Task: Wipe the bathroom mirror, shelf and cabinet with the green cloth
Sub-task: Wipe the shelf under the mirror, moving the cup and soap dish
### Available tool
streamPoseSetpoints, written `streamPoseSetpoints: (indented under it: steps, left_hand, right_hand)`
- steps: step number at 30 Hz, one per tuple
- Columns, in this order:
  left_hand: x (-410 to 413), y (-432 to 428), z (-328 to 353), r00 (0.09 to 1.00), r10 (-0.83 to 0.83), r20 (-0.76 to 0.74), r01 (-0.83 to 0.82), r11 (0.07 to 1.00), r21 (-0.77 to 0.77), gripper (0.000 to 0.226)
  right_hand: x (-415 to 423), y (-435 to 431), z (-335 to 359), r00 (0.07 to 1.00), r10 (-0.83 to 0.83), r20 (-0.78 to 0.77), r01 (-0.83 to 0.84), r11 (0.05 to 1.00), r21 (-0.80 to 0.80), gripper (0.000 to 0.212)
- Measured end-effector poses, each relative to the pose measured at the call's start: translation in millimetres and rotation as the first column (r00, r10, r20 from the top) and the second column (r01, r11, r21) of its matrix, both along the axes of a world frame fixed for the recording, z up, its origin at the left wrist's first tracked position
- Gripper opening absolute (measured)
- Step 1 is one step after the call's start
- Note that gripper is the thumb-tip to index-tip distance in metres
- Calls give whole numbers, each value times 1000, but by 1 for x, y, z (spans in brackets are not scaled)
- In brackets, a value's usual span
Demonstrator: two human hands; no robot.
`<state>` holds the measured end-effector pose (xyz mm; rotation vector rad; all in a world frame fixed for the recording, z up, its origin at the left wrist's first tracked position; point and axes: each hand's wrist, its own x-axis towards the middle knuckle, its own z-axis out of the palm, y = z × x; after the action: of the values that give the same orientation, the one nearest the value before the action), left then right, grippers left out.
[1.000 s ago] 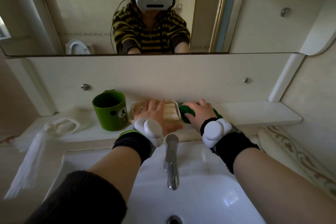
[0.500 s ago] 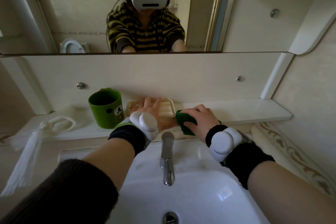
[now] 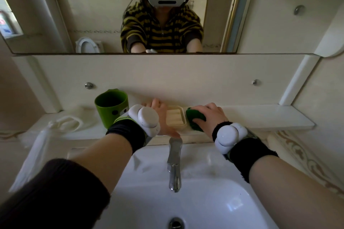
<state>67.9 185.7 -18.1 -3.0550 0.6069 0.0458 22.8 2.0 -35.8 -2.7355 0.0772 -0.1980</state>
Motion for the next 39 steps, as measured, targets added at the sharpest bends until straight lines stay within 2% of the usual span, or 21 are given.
streamPoseSetpoints:
  steps: [9,17,23,30,39]
  left_hand:
    - [-19,0,6,1000,2,-7,-2,999,34,102]
    - [-43,5,9,1000,16,12,-16,1000,-4,105]
    - [-63,8,12,1000,9,16,-9,1000,21,104]
    - [-76,33,10,998,12,59,-17,996,87,108]
    - [-81,42,4,995,56,82,-60,997,54,108]
  right_hand:
    - [25,1,0,999,-10,-32,10,1000,-26,38]
    - [23,4,0,1000,-22,-8,21,999,-46,37]
    - [10,8,1,999,30,-16,-30,999,-30,38]
    - [-11,16,-10,990,125,61,-126,992,15,35]
    - [-3,26,-4,993,113,35,-114,993,24,35]
